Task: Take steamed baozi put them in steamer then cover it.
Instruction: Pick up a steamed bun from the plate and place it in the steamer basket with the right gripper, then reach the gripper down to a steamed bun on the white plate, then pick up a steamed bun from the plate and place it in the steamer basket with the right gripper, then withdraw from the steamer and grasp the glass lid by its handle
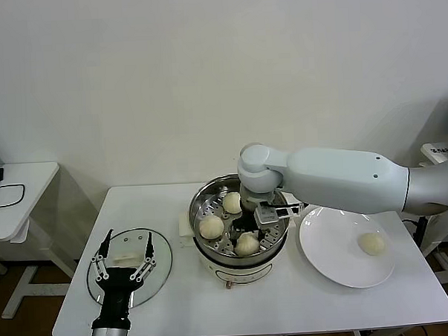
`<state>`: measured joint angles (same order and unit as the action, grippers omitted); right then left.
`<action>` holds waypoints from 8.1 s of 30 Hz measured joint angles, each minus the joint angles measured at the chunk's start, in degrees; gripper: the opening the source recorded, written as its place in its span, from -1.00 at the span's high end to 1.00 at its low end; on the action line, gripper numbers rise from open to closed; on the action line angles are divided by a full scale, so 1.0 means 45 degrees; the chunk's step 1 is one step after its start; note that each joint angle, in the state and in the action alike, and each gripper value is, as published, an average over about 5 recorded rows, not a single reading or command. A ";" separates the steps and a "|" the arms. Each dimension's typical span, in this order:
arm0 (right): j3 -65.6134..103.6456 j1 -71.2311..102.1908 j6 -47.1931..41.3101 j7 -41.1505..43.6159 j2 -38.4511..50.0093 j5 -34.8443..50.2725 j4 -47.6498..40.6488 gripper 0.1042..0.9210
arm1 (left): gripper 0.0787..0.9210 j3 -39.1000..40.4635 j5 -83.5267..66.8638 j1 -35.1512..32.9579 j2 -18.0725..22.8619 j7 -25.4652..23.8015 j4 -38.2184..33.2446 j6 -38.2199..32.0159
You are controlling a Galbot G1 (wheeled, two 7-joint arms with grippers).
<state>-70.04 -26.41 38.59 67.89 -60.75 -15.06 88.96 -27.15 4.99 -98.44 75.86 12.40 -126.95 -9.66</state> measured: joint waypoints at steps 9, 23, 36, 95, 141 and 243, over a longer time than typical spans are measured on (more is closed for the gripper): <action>0.0801 -0.0157 -0.0091 0.0081 0.0485 0.0028 -0.0081 -0.76 | -0.77 0.0022 -0.0009 0.0031 -0.0005 0.0002 0.0008 0.0034; 0.2166 -0.0508 -0.2743 0.1048 0.3308 0.2207 -0.3194 -0.76 | -0.77 0.0193 0.0066 0.0038 0.0006 -0.0020 -0.0063 0.0060; 0.2830 0.1534 -0.5625 0.1082 0.5658 0.3453 -0.6189 -0.76 | -0.77 0.0291 0.0104 0.0037 0.0024 -0.0037 -0.0143 0.0170; 0.0874 -0.0375 -0.7896 0.1641 0.4666 0.6383 -0.6151 -0.31 | -0.77 0.0380 0.0286 0.0091 -0.0048 0.0052 -0.0220 0.0219; -0.3686 -0.2250 -1.1100 -0.0098 -0.1208 0.9147 -0.4995 -0.34 | -0.77 0.0048 -0.0035 0.0155 -0.0047 0.0209 -0.0225 0.0235; 2.1405 2.0867 -0.3371 -1.7848 -0.0854 0.8445 -0.0667 -0.76 | -0.77 -0.1739 1.5224 0.2423 -0.0683 0.2853 0.8023 0.0620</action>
<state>26.28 67.50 23.42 -12.43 -64.59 22.94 85.95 -34.98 73.50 -87.54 72.79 25.24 -90.85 -6.87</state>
